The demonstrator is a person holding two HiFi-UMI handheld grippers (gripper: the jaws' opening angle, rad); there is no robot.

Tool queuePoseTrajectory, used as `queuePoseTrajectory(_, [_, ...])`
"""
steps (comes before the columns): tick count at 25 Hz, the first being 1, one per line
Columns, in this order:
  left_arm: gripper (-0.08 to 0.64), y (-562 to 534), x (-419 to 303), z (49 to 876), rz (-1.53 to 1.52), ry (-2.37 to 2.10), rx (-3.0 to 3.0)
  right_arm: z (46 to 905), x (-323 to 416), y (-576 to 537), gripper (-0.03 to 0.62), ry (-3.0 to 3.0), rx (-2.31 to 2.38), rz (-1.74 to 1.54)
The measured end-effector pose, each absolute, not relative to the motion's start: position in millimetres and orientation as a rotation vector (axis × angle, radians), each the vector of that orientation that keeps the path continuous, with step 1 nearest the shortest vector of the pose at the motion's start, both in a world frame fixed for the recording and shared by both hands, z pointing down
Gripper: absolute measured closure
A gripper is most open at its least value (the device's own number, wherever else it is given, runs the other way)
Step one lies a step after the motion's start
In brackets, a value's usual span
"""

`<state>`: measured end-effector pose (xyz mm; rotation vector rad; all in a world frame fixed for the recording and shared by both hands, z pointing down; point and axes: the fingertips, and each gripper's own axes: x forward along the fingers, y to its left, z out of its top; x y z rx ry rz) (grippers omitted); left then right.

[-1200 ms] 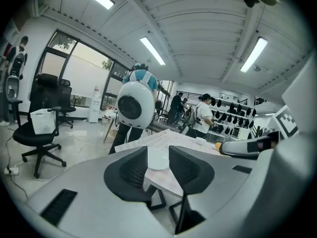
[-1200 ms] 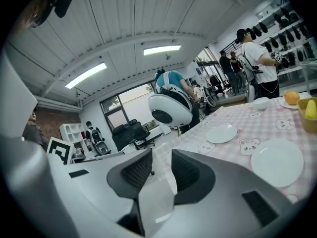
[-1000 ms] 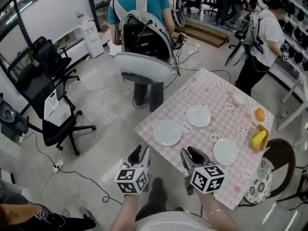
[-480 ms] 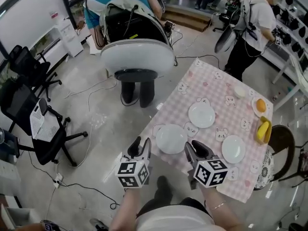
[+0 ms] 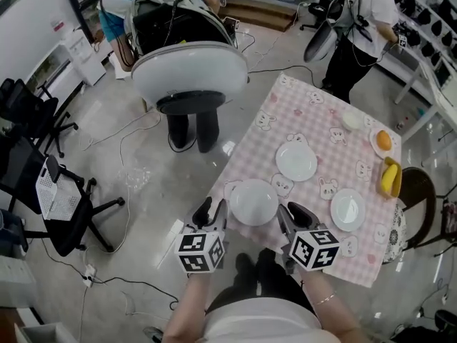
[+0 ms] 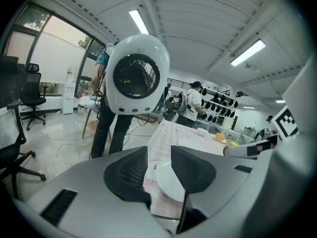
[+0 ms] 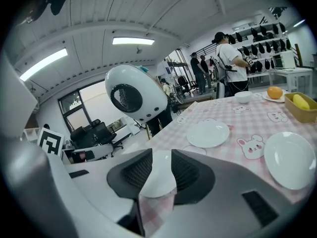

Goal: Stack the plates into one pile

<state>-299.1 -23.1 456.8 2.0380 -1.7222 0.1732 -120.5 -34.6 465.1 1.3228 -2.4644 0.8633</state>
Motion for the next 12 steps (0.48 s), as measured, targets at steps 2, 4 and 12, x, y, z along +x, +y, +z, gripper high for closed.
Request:
queuePoseTrajectory(2, [0.401,-27,-297,462,0.194,-1.707,2.037,471,-118,-38,0.482,-2.448,1.328,0.872])
queuePoseTrajectory(4, [0.400,-31,-294,467,0.215,-1.694,2.033,476,-116,-40,0.483,-2.434,1.331,0.878])
queuePoseTrajectory(12, [0.401,-47,-280,495,0.311,-1.627,2.014,496,-115,-54,0.477,-2.384,1.315,0.906])
